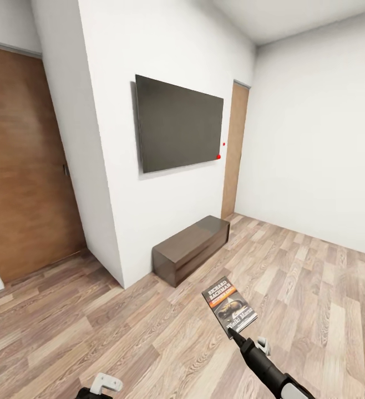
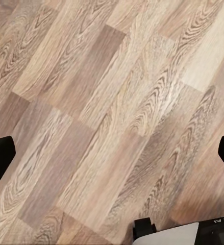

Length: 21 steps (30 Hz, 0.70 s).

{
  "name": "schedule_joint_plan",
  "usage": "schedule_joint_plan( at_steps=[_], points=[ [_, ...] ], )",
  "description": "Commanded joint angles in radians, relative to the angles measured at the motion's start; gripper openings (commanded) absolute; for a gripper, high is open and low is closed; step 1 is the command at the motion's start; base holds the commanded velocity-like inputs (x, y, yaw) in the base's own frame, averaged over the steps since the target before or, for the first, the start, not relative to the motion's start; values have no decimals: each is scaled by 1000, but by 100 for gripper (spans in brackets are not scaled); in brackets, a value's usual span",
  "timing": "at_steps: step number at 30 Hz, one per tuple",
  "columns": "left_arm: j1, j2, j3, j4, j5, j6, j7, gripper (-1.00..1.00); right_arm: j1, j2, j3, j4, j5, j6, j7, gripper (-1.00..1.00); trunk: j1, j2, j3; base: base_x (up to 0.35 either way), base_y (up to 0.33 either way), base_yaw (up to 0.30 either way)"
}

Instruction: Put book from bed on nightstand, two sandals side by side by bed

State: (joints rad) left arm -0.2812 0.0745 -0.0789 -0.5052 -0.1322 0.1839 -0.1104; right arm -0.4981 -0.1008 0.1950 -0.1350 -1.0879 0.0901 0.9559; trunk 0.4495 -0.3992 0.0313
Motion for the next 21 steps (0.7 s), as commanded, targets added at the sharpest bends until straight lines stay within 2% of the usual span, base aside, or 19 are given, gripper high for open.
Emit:
schedule_joint_plan(
  at_steps=[1, 11, 21],
  points=[
    [0, 1, -2, -3, -10, 5, -3, 100, -1, 0, 3, 0, -12, 10, 3, -100, 1, -1, 0, 75, 0, -251],
    [0, 1, -2, -3, -10, 5, -3, 100, 0, -2, 3, 0, -12, 10, 3, -100, 1, -1, 0, 75, 0, -225],
    [0, 1, -2, -3, -10, 5, -3, 100, 0, -2, 2, 0, -12, 10, 3, -100, 1, -1, 0, 76, 0, -125]
  ],
)
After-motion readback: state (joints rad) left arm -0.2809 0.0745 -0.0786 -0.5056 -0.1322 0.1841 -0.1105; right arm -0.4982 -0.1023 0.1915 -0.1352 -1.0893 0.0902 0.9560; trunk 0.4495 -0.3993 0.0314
